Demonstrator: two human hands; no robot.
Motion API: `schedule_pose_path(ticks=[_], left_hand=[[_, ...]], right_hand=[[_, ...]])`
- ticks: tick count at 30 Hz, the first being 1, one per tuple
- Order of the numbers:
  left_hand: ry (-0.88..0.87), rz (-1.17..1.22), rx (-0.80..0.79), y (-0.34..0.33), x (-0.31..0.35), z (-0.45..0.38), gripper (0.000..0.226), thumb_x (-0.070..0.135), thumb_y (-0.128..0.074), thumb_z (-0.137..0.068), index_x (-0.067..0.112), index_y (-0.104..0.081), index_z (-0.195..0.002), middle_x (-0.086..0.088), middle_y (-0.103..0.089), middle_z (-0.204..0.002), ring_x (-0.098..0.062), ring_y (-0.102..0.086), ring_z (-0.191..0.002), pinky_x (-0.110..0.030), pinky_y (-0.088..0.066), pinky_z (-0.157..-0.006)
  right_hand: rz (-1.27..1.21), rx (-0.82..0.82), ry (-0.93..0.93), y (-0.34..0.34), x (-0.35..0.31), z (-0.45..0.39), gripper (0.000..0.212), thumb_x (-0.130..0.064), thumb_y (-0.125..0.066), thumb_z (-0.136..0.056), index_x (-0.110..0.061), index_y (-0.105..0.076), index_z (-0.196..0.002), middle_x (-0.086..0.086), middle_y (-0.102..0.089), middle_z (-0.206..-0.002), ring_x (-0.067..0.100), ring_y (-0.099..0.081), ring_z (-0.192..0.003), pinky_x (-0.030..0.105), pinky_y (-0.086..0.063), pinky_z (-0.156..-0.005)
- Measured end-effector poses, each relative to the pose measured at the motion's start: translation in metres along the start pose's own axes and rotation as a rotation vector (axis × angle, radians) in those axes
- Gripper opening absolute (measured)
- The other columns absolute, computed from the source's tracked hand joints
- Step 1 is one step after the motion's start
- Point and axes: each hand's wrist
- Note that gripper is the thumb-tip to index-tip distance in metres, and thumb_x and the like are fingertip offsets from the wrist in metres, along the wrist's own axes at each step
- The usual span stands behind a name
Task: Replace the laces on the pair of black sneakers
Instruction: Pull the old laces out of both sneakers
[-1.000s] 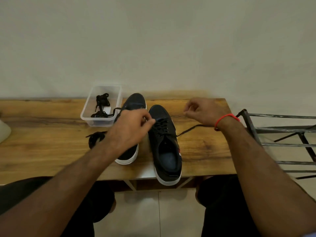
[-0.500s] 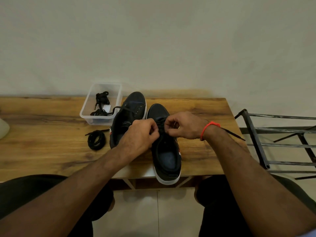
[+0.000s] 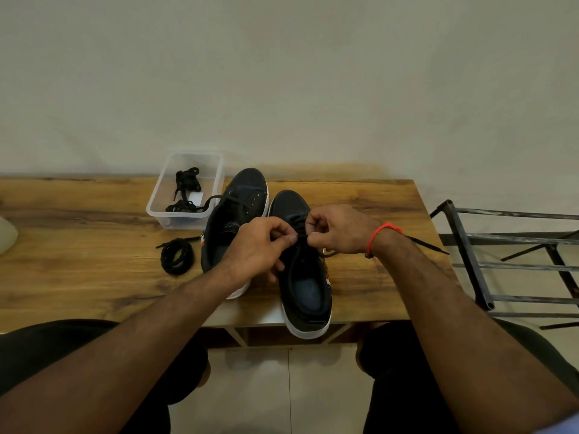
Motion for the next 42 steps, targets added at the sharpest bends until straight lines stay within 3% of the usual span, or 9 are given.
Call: schedule_pose_path(ticks=[5, 12, 16, 19, 23, 29, 33, 37, 42], left_hand=[[0.154, 0.166, -0.036, -0.004, 0.003, 0.001, 0.009, 0.025, -0.059, -0.102, 0.018, -0.065, -0.106, -0.006, -0.067, -0.100, -0.016, -0.071, -0.066, -0.028, -0.055, -0.046], [0.395, 0.431, -0.033, -0.011, 0.005, 0.001, 0.014, 0.030, -0.054, -0.103, 0.019, -0.060, -0.097, -0.001, -0.055, -0.089, -0.011, -0.056, -0.065, -0.027, -0.047, -0.051], [0.142, 0.131, -0.016, -0.010, 0.002, 0.002, 0.012, 0.036, -0.058, -0.101, 0.025, -0.061, -0.103, -0.002, -0.060, -0.089, -0.015, -0.059, -0.068, -0.030, -0.053, -0.052], [0.016, -0.022, 0.010, -0.010, 0.000, 0.001, 0.006, 0.031, -0.062, -0.100, 0.026, -0.060, -0.101, -0.002, -0.062, -0.080, -0.016, -0.060, -0.059, -0.038, -0.058, -0.051], [0.229, 0.287, -0.074, -0.010, 0.005, 0.000, 0.013, 0.028, -0.058, -0.102, 0.019, -0.063, -0.094, 0.003, -0.053, -0.070, -0.004, -0.046, -0.042, -0.026, -0.042, -0.046], [0.440, 0.713, -0.226, -0.001, 0.010, 0.000, 0.025, 0.024, -0.054, -0.095, 0.023, -0.052, -0.070, 0.010, -0.028, -0.051, -0.006, -0.022, -0.037, -0.026, -0.031, -0.049], [0.353, 0.993, -0.307, 0.016, 0.020, 0.000, 0.014, 0.026, -0.050, -0.089, 0.020, -0.056, -0.078, 0.011, -0.023, -0.047, -0.006, -0.019, -0.034, -0.023, -0.029, -0.047], [0.202, 1.155, -0.225, 0.048, 0.035, -0.002, 0.021, 0.033, -0.050, -0.093, 0.018, -0.060, -0.082, 0.010, -0.025, -0.045, -0.005, -0.018, -0.034, -0.022, -0.028, -0.044], [0.263, 1.241, 0.012, 0.075, 0.025, -0.007, 0.024, 0.037, -0.053, -0.098, 0.023, -0.056, -0.079, 0.009, -0.037, -0.053, -0.006, -0.022, -0.036, -0.020, -0.031, -0.044]], right_hand=[[-0.015, -0.027, -0.009, 0.001, 0.002, 0.000, 0.003, -0.021, -0.066, -0.091, -0.019, -0.065, -0.092, 0.004, -0.070, -0.093, 0.014, -0.061, -0.079, 0.035, -0.055, -0.075], [-0.025, 0.016, -0.024, 0.000, 0.006, -0.001, 0.003, -0.020, -0.067, -0.089, -0.019, -0.065, -0.090, -0.003, -0.067, -0.087, 0.011, -0.061, -0.077, 0.031, -0.055, -0.075], [-0.064, -0.038, -0.005, 0.000, 0.007, -0.002, 0.012, -0.020, -0.066, -0.092, -0.021, -0.064, -0.104, -0.001, -0.067, -0.097, 0.007, -0.061, -0.078, 0.025, -0.052, -0.072], [-0.029, -0.040, 0.013, -0.001, 0.006, -0.003, 0.015, -0.028, -0.068, -0.094, -0.022, -0.066, -0.107, -0.003, -0.067, -0.101, 0.007, -0.061, -0.082, 0.026, -0.052, -0.076], [-0.014, -0.008, -0.004, 0.002, 0.005, -0.002, 0.009, -0.026, -0.065, -0.096, -0.019, -0.068, -0.100, -0.007, -0.067, -0.084, 0.006, -0.060, -0.075, 0.027, -0.054, -0.075], [-0.045, -0.042, -0.090, 0.007, 0.005, 0.001, 0.019, -0.026, -0.060, -0.098, -0.009, -0.068, -0.100, 0.010, -0.072, -0.098, 0.026, -0.068, -0.091, 0.037, -0.057, -0.080], [-0.179, -0.038, -0.159, 0.010, 0.005, 0.003, 0.020, -0.028, -0.056, -0.099, -0.010, -0.065, -0.100, 0.007, -0.067, -0.098, 0.019, -0.063, -0.089, 0.037, -0.057, -0.080], [-0.355, 0.062, -0.208, 0.014, 0.004, 0.004, 0.019, -0.028, -0.051, -0.098, -0.017, -0.065, -0.090, 0.001, -0.067, -0.099, 0.016, -0.063, -0.094, 0.038, -0.054, -0.084], [-0.990, 0.369, -0.273, 0.030, 0.004, 0.005, 0.021, -0.023, -0.045, -0.092, -0.018, -0.054, -0.074, 0.000, -0.058, -0.076, 0.021, -0.058, -0.074, 0.038, -0.047, -0.074]])
Point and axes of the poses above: each hand's wrist, its own z-axis away from the middle knuckle, its own y-axis out of the back of the hand, x = y × z
